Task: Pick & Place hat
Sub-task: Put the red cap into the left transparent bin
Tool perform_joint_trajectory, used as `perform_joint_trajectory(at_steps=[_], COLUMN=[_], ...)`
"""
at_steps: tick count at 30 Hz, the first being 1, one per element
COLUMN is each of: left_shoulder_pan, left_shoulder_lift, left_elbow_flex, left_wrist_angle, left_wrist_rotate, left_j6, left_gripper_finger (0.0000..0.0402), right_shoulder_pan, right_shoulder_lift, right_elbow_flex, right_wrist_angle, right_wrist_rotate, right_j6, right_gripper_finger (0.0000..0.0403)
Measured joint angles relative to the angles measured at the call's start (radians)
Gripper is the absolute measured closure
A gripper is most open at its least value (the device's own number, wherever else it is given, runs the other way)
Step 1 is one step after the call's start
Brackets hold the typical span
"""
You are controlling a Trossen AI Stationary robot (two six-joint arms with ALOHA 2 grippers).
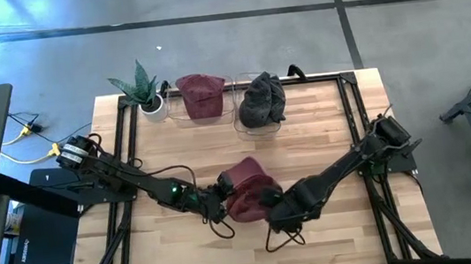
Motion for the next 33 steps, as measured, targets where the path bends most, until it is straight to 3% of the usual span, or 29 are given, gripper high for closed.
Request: perform_joint_trajectory(at_steps=[10,15,23,33], left_shoulder_pan=[0.008,0.008,0.008,0.008], left_shoulder_lift=[0.001,0.001,0.001,0.001], left_elbow_flex=[0.000,0.000,0.000,0.000], left_wrist_angle=[0.018,0.019,0.019,0.019], left_wrist_rotate=[0.012,0.098,0.140,0.169], left_j6=[0.001,-0.005,-0.035,-0.080], left_gripper_finger=[0.0400,0.0400,0.0400,0.0400], right_shoulder_pan=[0.011,-0.031,-0.088,-0.100], right_shoulder_lift=[-0.010,-0.010,-0.015,-0.142], right_elbow_flex=[0.000,0.000,0.000,0.000], right_wrist_angle=[0.153,0.154,0.123,0.238], right_wrist_rotate=[0.031,0.077,-0.177,-0.295], right_j6=[0.099,0.227,0.428,0.732], right_gripper_finger=[0.0204,0.0204,0.0202,0.0201])
